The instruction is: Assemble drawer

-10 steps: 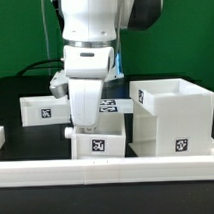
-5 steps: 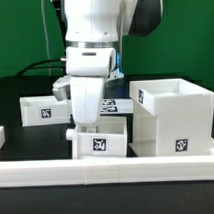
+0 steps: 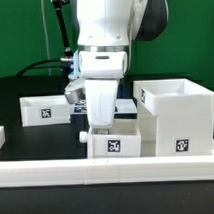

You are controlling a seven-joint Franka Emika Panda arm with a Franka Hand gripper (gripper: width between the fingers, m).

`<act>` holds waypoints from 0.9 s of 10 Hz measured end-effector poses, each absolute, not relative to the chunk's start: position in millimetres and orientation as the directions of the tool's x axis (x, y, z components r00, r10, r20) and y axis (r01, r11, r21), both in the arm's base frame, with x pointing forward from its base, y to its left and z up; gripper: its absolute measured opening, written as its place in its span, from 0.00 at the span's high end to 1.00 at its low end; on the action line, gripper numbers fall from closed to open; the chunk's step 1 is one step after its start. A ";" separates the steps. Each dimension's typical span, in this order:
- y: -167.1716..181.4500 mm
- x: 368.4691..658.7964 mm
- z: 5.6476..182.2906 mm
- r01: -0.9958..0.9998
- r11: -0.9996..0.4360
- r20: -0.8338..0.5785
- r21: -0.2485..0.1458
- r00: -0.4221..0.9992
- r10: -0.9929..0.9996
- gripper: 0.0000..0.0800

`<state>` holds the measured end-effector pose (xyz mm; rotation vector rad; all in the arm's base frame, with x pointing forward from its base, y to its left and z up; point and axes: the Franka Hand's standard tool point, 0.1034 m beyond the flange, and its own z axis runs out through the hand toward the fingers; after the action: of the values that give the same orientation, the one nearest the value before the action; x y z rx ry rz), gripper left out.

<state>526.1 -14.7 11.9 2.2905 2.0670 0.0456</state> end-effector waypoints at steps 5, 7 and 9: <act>-9.4 526.0 11.3 0.986 -0.155 -0.007 0.058 0.155 0.988 0.95; -10.0 525.9 11.2 0.986 -0.156 -0.007 0.058 0.157 0.988 0.95; -4.4 526.2 10.8 0.987 -0.151 -0.011 0.047 0.152 0.988 0.95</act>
Offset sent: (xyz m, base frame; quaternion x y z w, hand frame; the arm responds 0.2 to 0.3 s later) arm 0.0061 -0.0005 0.0085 0.0116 0.0098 0.0515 0.9986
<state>526.2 -4.4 10.8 2.3515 2.0180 0.0340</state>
